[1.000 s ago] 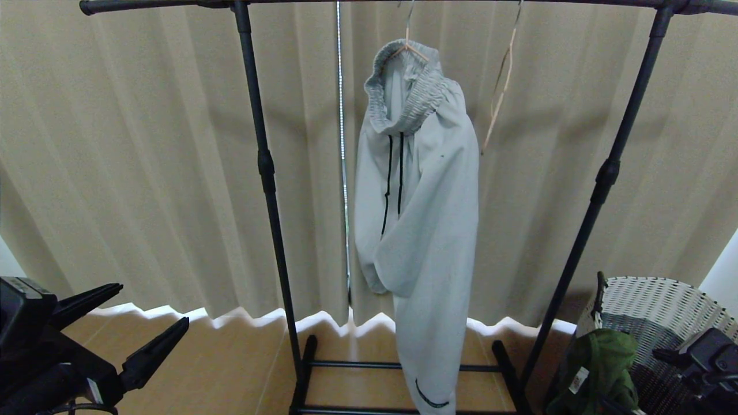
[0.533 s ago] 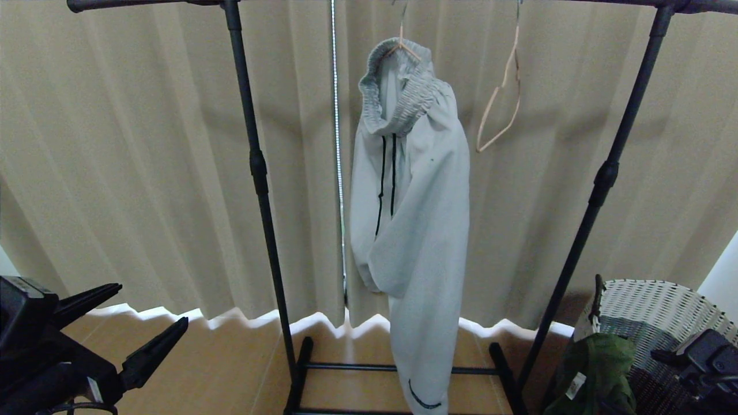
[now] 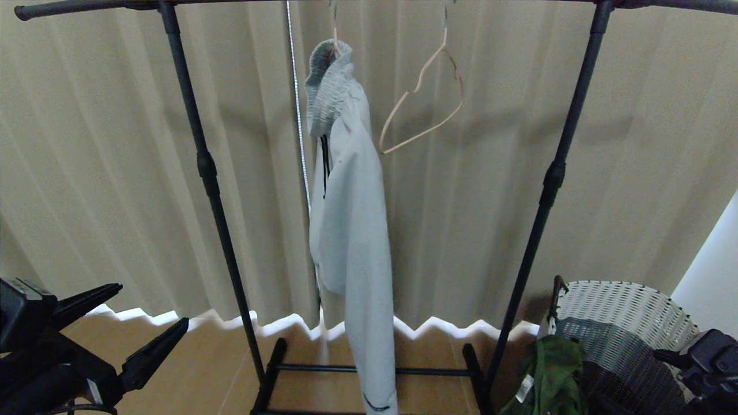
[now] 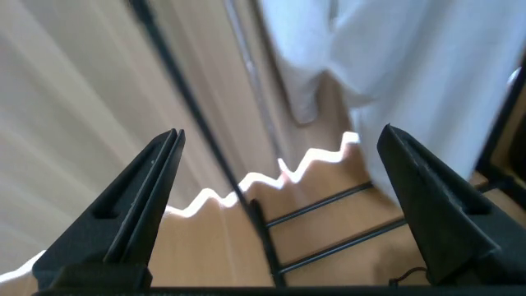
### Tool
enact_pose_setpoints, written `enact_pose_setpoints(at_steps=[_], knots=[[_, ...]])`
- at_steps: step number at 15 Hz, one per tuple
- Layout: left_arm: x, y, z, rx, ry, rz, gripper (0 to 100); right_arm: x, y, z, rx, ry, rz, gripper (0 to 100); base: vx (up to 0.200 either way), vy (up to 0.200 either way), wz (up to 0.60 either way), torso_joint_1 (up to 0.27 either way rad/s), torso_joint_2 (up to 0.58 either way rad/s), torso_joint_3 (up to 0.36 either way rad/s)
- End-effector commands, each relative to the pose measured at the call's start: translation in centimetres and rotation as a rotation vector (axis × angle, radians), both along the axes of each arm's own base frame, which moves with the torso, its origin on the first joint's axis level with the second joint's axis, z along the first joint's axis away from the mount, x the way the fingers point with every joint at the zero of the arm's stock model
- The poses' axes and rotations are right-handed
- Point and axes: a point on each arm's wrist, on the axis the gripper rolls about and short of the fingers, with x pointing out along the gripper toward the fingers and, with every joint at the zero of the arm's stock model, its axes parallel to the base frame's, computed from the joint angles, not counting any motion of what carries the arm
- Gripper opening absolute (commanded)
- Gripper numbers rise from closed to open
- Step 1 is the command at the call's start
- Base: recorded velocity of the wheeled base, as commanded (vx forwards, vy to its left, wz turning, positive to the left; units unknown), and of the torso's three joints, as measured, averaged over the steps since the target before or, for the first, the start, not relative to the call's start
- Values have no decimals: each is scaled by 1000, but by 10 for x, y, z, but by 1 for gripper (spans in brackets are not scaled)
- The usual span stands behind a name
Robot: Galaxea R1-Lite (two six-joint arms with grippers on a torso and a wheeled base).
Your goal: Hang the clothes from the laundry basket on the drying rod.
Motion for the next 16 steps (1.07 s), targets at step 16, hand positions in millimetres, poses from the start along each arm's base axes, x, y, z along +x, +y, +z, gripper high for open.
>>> enact_pose_setpoints(at_steps=[16], knots=[[0,0,-1,2,2,-2,100,-1,0,-2,-4,7,-5,100,0,-13,0,0,0,0]])
